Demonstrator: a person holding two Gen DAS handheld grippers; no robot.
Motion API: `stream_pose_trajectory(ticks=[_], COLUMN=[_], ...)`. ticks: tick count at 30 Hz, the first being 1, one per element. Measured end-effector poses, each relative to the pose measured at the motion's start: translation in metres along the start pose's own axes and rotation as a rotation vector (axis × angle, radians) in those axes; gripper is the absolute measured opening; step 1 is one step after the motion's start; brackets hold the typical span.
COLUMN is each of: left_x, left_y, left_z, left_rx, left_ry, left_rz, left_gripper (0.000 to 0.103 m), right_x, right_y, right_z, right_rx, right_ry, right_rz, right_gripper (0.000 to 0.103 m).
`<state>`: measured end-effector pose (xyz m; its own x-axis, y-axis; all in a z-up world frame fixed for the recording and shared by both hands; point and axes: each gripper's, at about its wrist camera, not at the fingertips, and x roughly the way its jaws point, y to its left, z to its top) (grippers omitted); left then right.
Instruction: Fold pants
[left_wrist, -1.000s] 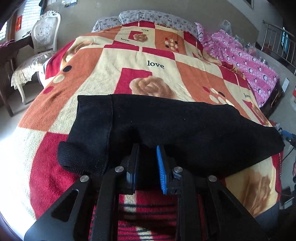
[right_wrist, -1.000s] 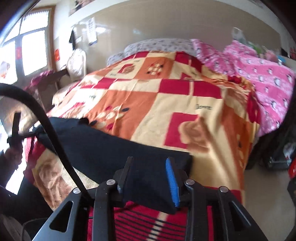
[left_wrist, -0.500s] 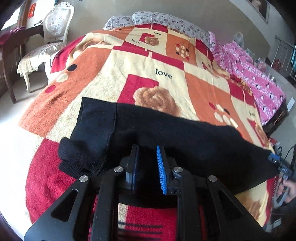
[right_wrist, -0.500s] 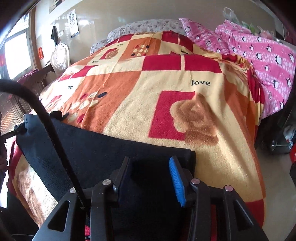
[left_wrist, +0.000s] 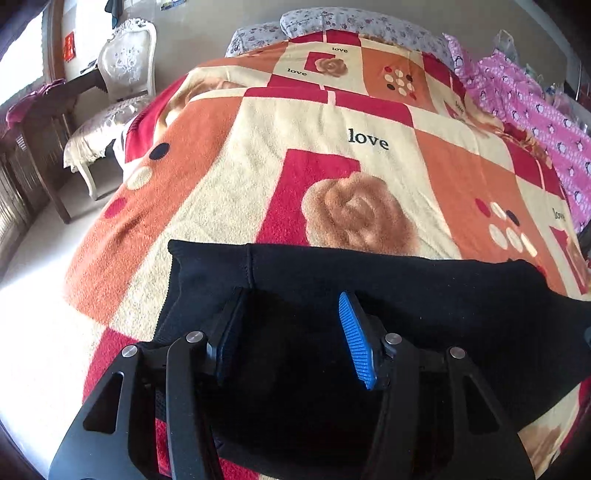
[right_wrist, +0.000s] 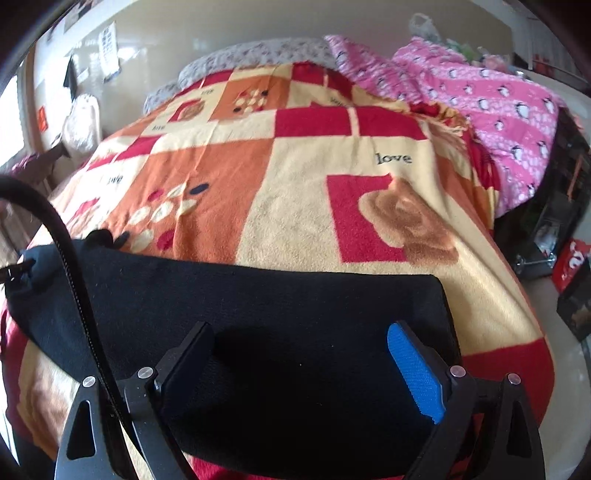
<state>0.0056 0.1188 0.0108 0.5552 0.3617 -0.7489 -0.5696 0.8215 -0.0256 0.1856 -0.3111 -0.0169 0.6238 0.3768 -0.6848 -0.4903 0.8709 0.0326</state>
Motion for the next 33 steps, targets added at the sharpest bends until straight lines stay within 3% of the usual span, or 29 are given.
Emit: stream_pose_trajectory(ticks=[3,6,8,11,12,20,23,27,30,33], left_x=[-0.014,-0.037,-0.035,0.009,-0.001,-0.012,-0.036,-0.062,-0.05,-0.027], left_y=[-0.001,-0.011,-0.02,-0.017,-0.017,-0.015,-0.025,-0.071,-0.102,-0.123], left_z=[0.004,0.006,0.006,-0.007,-0.013,-0.015,-0.017,-0.025,-0.037,-0.043], left_rx=[-0.043,-0.023,0.03,0.002,-0.001,-0.031,-0.079,0.029,0.095,0.145], left_ry=[-0.006,-0.121,-0.154,0.015,-0.07,-0.082,-0.164,-0.232,-0.188,-0.096], left_rz=[0.009,-0.038,-0.033,0.005,-0.001,-0.007,-0.126,-0.256,-0.315,-0.244], left_gripper=[0.051,0.051,0.054,0.057,0.058,0.058,0.058,0.058,0.058,0.058], right_x=[0.001,0.001,0.001,0.001,0.001,-0.001,-0.021,-0.071,-0.09,-0.094], right_y=[0.008,0.01,0.011,0.012,0.013,0.011,-0.003,-0.032,-0.04,-0.031], right_z=[-0.004,-0.003,-0.004,-0.004,-0.005,-0.005,-0.003,-0.012,-0.026,-0.038], right_rx=[-0.033,-0.033,-0.034,-0.036,-0.037,-0.037,0.007,0.068,0.075,0.018], right_ry=[-0.023,-0.031,-0.04,-0.047,-0.05,-0.047,-0.097,-0.222,-0.233,-0.23], right_rz=[-0.049,-0.061,-0.067,-0.074,-0.078,-0.064,-0.013,-0.03,0.02,0.103], right_gripper=[0.096,0.097,0.097,0.097,0.097,0.098,0.081,0.081,0.081,0.081])
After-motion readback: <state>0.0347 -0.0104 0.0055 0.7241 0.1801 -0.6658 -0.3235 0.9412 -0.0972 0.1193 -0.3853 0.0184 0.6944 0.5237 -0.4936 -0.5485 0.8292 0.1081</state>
